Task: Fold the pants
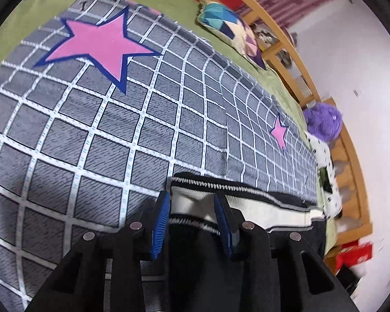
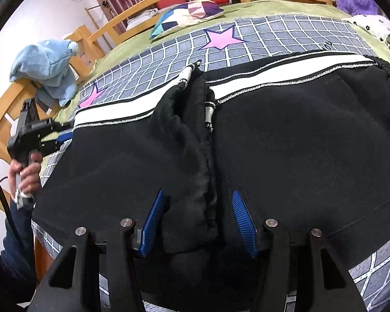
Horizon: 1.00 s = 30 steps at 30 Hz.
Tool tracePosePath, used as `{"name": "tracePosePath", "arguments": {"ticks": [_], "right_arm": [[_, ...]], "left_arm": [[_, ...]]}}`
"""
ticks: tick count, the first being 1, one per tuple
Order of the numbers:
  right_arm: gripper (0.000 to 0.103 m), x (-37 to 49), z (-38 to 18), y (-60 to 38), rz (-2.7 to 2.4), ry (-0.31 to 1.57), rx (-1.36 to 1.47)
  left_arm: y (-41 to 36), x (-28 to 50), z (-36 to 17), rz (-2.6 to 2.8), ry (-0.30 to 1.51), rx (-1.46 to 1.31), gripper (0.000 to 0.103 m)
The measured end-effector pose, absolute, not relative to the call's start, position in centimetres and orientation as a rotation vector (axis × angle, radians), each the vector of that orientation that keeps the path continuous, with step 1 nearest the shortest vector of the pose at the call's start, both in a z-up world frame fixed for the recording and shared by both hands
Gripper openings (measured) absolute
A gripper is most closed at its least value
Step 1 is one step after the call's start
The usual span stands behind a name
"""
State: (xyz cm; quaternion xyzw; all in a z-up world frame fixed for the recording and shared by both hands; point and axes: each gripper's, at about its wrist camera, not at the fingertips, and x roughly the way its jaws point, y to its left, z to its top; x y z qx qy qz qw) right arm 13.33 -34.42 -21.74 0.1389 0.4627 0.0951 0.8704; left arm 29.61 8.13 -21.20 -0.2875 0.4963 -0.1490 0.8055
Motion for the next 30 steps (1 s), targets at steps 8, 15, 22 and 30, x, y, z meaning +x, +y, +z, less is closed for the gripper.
{"name": "tracePosePath", "arguments": {"ticks": [8, 15, 22, 30], "right_arm": [[0.055, 13.4, -21.7, -34.5, 0.226, 0.982, 0.307], [0.055, 13.9, -22.4, -35.0, 0.239, 0.979, 0.321], [0.055, 13.5, -22.3, -35.2, 0.239, 0.977, 0.339], [0.055, 11.2, -18.9, -34.8, 0.260, 0.848, 0.358]], "left_arm": [[7.5, 31.9, -21.8, -0.278, 1.089, -0.692, 0.036], [5.8, 33.8, -21.5, -0.235, 1.064, -0.621, 0.001], [3.5, 33.3, -17.3, -0.282, 1.006, -0.488, 0.002], [3.7, 25.1, -17.2, -0.266, 1.067, -0.358, 0.043]]}}
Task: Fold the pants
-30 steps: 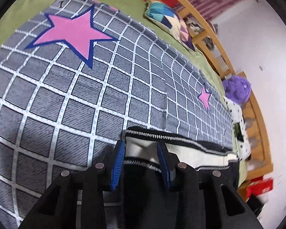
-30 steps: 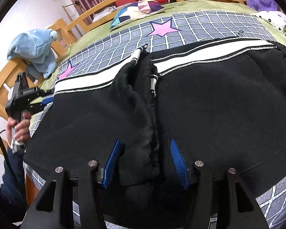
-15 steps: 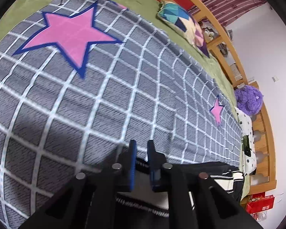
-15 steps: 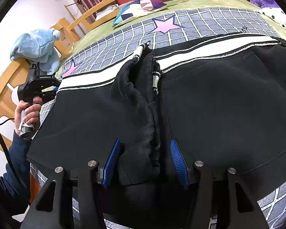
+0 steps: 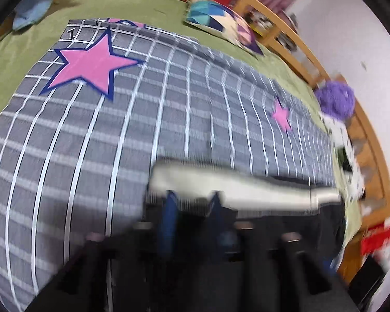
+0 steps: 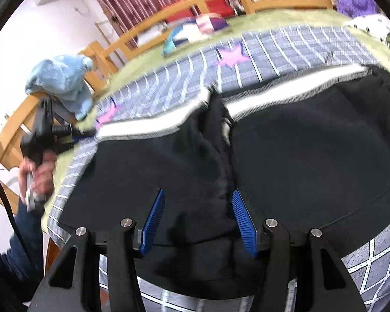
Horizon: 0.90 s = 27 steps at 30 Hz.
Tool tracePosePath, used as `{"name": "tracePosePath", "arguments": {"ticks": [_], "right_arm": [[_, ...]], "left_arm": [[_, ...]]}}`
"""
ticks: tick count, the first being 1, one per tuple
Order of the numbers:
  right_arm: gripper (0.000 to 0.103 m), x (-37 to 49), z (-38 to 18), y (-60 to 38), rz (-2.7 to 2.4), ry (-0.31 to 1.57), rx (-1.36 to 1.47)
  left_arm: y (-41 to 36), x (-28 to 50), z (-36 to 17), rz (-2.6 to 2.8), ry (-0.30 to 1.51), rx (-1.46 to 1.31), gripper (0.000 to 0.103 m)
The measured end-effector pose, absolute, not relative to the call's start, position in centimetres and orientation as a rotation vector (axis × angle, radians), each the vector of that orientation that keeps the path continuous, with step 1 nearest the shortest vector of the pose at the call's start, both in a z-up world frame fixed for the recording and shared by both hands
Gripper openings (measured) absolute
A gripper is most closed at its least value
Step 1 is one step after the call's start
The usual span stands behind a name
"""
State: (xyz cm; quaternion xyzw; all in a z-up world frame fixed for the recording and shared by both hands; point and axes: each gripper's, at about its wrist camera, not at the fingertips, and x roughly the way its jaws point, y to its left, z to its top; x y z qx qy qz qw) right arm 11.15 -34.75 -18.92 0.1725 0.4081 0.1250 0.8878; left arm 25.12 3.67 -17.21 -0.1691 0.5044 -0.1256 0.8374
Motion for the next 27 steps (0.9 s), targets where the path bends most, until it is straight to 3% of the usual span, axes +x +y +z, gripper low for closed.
{"name": "tracePosePath", "arguments": {"ticks": [4, 8, 18, 23, 27], "right_arm": [[0.057, 10.5, -19.7, -32.8, 0.212, 0.809, 0.269], [0.056, 10.8, -23.5, -32.2, 0.125, 0.928, 0.201], [0.055, 8.8, -20.8, -32.2, 0.143, 0.873, 0.236], [0.042, 8.4, -23.7, -31.7, 0.113, 0.873, 0.197], [0.042, 8.0, -21.8, -32.4, 0.138, 0.893, 0.240]], "left_arm": [[2.6, 18.4, -17.6, -0.266, 1.043, -0.245, 0.043], [1.9, 13.9, -20.0, -0.221, 1.074, -0.164, 0.045], [3.5, 9.9, -19.8, -0.214, 1.056, -0.224, 0.053], [3.5, 9.4, -21.7, -0.253, 1.097, -0.277, 0.053], [4.8, 8.1, -19.5, -0.263, 1.060, -0.294, 0.054]]}}
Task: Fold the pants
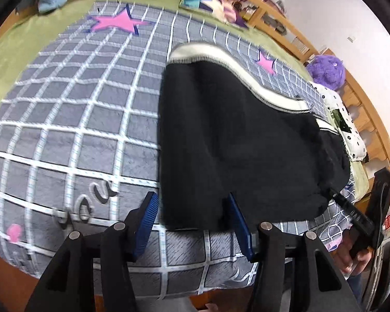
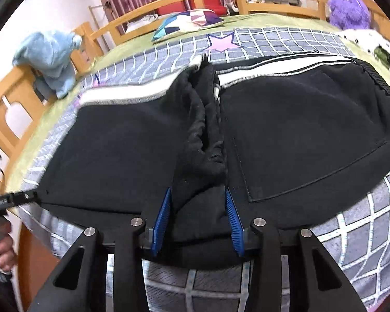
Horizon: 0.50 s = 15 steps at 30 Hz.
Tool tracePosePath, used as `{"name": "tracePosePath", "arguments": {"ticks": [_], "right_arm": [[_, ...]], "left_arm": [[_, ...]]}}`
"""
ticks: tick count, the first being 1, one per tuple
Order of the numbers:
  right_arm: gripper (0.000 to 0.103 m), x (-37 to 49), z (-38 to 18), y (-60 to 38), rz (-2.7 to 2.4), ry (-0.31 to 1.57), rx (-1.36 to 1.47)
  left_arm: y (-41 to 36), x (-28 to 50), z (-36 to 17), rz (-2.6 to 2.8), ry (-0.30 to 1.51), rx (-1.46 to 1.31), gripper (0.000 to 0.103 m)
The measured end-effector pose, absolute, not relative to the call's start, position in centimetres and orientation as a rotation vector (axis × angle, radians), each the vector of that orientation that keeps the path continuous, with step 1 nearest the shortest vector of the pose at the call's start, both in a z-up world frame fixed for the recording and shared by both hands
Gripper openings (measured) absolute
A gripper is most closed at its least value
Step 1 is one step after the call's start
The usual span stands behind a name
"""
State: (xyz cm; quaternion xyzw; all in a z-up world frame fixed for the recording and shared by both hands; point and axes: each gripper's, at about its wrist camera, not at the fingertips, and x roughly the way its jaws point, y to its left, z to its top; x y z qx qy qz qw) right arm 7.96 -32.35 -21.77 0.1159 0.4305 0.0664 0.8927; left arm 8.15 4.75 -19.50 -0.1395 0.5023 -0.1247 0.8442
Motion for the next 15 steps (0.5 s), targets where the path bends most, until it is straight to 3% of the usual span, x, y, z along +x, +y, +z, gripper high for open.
{"name": "tracePosePath", "arguments": {"ticks": [3, 4, 5, 12, 15], "right_arm": [[0.048, 8.0, -20.3, -33.3, 0.130, 0.825, 0.274], [0.042, 8.3, -20.2, -33.2, 0.113, 0.818, 0.266], [0.021, 8.9, -20.3, -33.1, 0.084, 0.826, 0.253], [0.019, 5.8, -18.4, -34.9, 0.171, 0.725, 0.371], [0.020, 5.8, -20.2, -34.8, 0.186, 0.811, 0.377]], "left_arm": [[5.2, 7.6, -19.0, -0.249, 1.054, -0.279, 0.057], [5.5, 7.4, -19.1, -0.248, 1.063, -0.295, 0.057], [5.6, 7.4, -19.1, -0.246, 1.072, -0.309, 0.057], [6.1, 6.7, -19.2, -0.240, 1.086, -0.301, 0.057], [6.1, 6.9, -19.8, -0.242, 1.105, -0.319, 0.057]]}}
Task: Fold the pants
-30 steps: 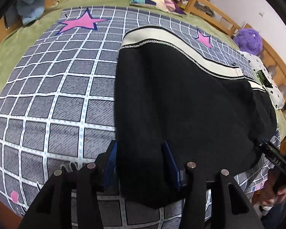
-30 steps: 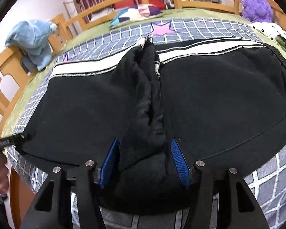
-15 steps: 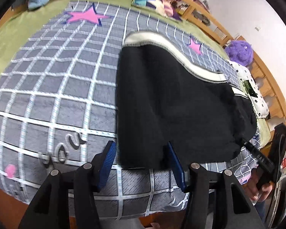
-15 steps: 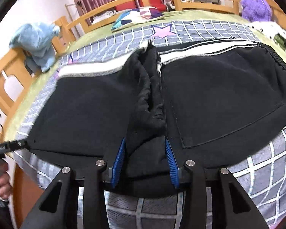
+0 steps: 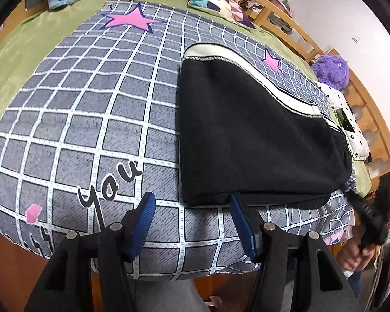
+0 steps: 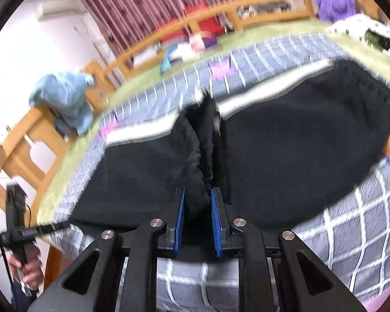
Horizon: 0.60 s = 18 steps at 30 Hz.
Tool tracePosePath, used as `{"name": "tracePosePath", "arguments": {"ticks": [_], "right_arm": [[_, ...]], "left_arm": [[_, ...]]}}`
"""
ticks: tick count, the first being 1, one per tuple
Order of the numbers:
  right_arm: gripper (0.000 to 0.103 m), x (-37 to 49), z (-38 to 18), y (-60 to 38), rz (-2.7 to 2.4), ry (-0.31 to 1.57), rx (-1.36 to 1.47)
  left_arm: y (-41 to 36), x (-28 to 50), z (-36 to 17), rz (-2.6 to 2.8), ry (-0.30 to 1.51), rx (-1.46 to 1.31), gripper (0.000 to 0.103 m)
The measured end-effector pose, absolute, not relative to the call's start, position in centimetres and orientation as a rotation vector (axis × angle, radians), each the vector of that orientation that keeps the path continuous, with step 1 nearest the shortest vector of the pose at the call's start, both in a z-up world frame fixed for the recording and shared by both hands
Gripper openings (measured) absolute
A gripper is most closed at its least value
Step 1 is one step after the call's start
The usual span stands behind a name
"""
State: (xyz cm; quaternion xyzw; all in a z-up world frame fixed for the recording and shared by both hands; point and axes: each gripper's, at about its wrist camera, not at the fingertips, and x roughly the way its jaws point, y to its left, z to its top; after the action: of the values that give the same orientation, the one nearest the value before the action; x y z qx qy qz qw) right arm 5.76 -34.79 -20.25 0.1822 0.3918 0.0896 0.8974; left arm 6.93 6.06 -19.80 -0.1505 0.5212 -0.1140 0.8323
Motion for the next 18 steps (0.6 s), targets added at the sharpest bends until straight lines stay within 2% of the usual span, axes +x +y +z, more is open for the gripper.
{"name": "tracePosePath", "arguments": {"ticks": [4, 6, 7, 8, 10, 12, 13, 14, 18], "right_arm": [[0.038, 6.3, -22.6, -34.0, 0.159, 0.901, 0.306], [0.039, 6.4, -22.0, -34.4, 0.165, 0.910, 0.305], [0.044, 6.1, -21.1, -34.6, 0.160, 0.879, 0.308], [0.055, 5.9, -20.4, -34.9, 0.146, 0.841, 0.313], [0.064, 6.1, -19.8, -35.0, 0.144, 0.804, 0.322], [0.063, 7.7, -20.5, -34.7, 0.140, 0.825, 0.316], [0.049, 8.6, -21.4, -34.3, 0.130, 0.859, 0.303], [0.029, 9.4, -22.7, -33.8, 0.135, 0.919, 0.281], [0.030, 9.5, -23.0, -32.4, 0.160, 0.937, 0.203]], "left_arm": [[5.9, 7.3, -20.0, -0.244, 1.119, -0.326, 0.057], [5.9, 7.2, -19.6, -0.249, 1.103, -0.320, 0.057], [5.8, 7.2, -19.4, -0.250, 1.093, -0.315, 0.057], [5.8, 7.3, -19.3, -0.251, 1.091, -0.312, 0.057], [5.7, 7.8, -19.2, -0.252, 1.094, -0.315, 0.057], [5.7, 8.1, -19.4, -0.250, 1.104, -0.325, 0.057], [5.6, 8.2, -19.5, -0.252, 1.107, -0.331, 0.057], [5.6, 8.2, -19.5, -0.257, 1.108, -0.336, 0.057], [5.6, 8.4, -19.5, -0.256, 1.108, -0.320, 0.057]]}}
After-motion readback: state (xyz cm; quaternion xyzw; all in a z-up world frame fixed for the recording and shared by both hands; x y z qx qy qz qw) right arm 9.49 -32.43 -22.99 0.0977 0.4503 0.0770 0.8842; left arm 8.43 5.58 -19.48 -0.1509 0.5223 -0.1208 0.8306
